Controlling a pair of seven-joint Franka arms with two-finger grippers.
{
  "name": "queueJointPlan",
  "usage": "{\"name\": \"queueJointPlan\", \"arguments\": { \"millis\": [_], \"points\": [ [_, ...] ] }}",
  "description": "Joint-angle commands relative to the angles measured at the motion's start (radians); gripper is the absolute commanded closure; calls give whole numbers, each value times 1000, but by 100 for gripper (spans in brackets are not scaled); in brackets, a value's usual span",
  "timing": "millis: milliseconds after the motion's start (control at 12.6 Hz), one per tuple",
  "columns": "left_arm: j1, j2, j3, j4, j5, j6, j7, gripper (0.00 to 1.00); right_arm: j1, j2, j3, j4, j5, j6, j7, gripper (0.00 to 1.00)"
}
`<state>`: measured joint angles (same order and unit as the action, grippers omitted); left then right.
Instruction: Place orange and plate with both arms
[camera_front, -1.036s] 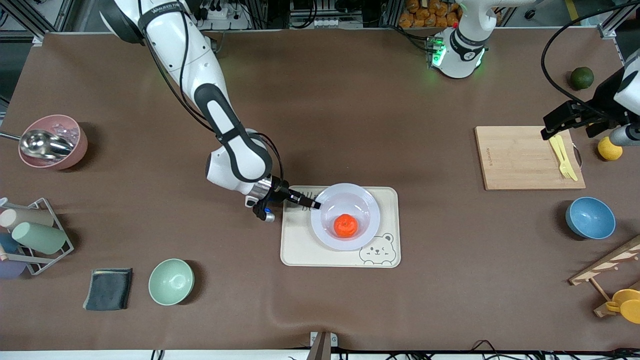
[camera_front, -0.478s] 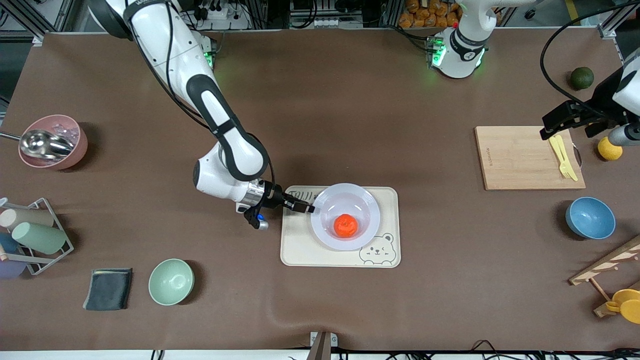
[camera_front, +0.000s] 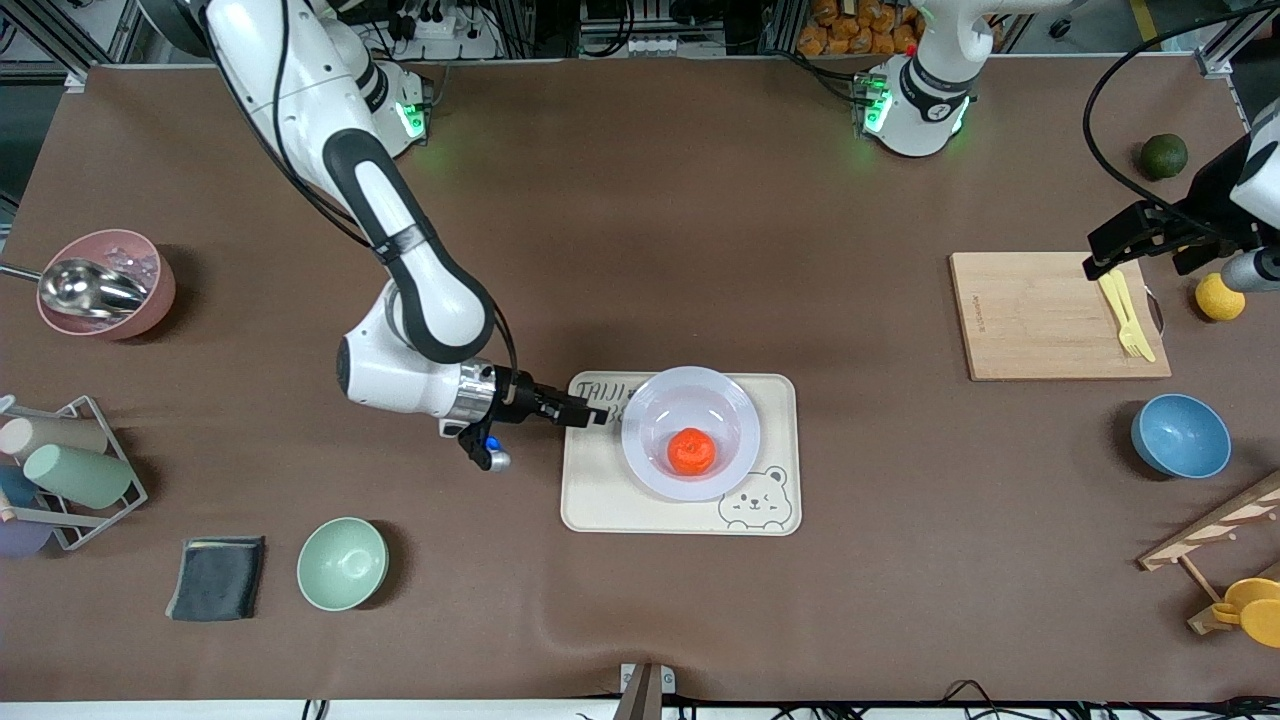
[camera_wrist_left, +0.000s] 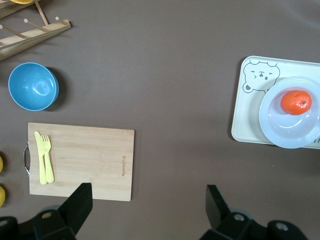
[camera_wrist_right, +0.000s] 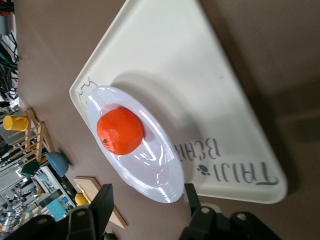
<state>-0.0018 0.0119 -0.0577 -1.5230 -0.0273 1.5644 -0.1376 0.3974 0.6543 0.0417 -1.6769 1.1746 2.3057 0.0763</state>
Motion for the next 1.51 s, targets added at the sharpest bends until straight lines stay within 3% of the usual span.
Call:
{"name": "queueJointPlan", "arguments": {
  "millis": [0, 478, 637, 956, 1116, 1355, 1434],
  "points": [
    [11, 5, -5, 23, 18, -21, 6, 0, -57, -51, 12, -37, -90, -77, 36, 33],
    [11, 7, -1, 15, 18, -21, 7, 0, -162, -122, -81, -57, -312, -375, 31, 15],
    [9, 5, -1, 18, 18, -23, 6, 0, -204, -134, -97, -37, -427, -475, 22, 10],
    [11, -10, 1, 20, 9, -23, 3, 0, -300, -202, -98, -18, -581, -633, 16, 1],
    [11, -12, 1, 20, 6, -44, 0, 0, -354, -237, -98, -18, -601, -684, 4, 1],
    [11, -27, 1, 9, 4, -50, -11, 0, -435, -289, -62, -18, -763, -692, -62, 0],
    [12, -29, 1, 9, 4, -52, -11, 0, -468, -300, -59, -17, -770, -715, -88, 1]
  ]
}}
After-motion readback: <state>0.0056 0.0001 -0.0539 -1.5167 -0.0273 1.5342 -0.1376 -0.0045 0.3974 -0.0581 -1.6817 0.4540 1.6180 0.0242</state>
